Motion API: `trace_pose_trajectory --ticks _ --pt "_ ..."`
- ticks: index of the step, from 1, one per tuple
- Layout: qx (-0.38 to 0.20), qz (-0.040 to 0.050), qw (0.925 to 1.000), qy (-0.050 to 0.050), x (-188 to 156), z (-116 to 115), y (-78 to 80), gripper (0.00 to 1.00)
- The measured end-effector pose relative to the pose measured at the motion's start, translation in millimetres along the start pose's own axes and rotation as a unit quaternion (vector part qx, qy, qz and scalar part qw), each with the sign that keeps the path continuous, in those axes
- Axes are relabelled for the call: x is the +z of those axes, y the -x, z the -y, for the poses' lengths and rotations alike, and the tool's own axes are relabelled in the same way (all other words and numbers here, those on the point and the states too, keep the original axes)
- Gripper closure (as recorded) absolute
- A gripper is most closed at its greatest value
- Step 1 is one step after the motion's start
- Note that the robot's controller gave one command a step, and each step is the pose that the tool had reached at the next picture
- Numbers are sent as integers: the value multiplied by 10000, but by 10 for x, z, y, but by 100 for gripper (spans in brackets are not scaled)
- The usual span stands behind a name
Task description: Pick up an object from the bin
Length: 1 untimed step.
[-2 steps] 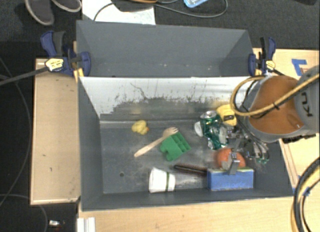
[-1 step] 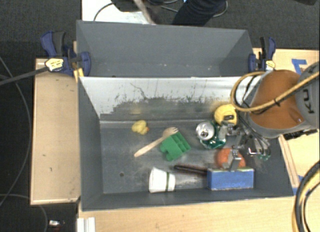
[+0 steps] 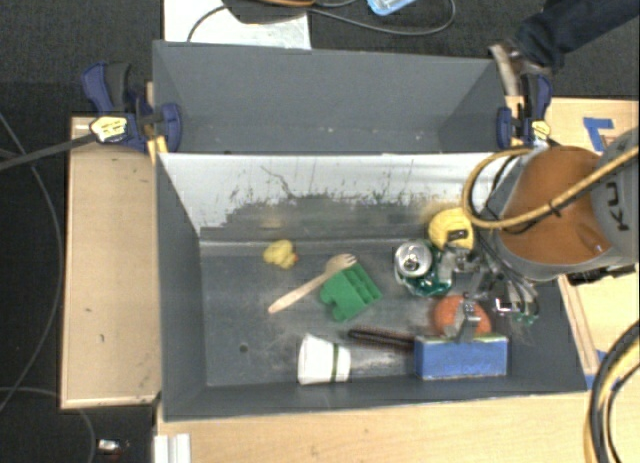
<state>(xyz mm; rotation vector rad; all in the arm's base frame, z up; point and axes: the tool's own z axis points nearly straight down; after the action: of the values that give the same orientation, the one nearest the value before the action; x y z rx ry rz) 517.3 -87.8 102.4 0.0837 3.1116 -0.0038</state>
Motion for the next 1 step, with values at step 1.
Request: trace_pose_trajectory --ticks 1 --pt "177 97 9998 50 216 181 22 0"
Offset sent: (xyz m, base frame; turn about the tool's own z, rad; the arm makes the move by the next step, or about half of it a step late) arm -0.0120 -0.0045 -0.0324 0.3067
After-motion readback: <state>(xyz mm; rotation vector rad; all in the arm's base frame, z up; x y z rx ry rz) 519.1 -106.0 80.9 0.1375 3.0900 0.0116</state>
